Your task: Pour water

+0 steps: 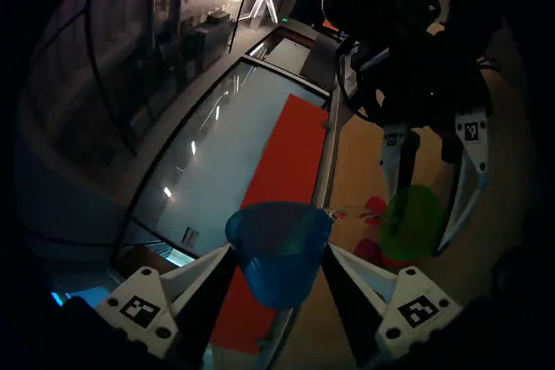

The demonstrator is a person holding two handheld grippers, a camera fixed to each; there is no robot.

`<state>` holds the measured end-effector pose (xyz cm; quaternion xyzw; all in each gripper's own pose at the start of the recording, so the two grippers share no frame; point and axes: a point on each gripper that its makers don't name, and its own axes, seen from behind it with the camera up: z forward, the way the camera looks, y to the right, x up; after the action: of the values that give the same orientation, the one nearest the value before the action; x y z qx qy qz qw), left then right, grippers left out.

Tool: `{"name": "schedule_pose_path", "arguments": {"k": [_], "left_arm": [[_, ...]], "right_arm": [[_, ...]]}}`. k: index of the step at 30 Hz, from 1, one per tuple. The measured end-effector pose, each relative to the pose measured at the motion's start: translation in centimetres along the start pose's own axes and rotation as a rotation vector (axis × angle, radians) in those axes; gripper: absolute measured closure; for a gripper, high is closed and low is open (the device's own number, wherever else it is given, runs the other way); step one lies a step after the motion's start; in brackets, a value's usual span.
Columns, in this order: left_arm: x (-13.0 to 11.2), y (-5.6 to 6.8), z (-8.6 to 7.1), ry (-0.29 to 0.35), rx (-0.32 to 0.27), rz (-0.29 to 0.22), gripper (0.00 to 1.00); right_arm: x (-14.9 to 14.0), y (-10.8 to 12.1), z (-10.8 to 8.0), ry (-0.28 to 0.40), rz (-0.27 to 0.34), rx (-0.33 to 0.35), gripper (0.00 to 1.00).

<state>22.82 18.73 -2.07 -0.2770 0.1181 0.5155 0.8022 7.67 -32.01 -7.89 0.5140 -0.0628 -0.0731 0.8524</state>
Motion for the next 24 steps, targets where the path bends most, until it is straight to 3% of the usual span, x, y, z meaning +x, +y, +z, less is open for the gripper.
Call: {"name": "schedule_pose_path", "arguments": {"k": [15,24], "left_arm": [[-0.21,0.43,-0.18,-0.005,0.010,0.038,0.18],[-0.18,-0.07,-0.23,-0.006,0.022,0.072,0.18]], "right_arm": [[-0.01,-0.22,-0.04,0.001,-0.002,0.001,0.13],[-0.16,-0.14,-0.07,-0.001,-0.002,0.000,0.13]]}}
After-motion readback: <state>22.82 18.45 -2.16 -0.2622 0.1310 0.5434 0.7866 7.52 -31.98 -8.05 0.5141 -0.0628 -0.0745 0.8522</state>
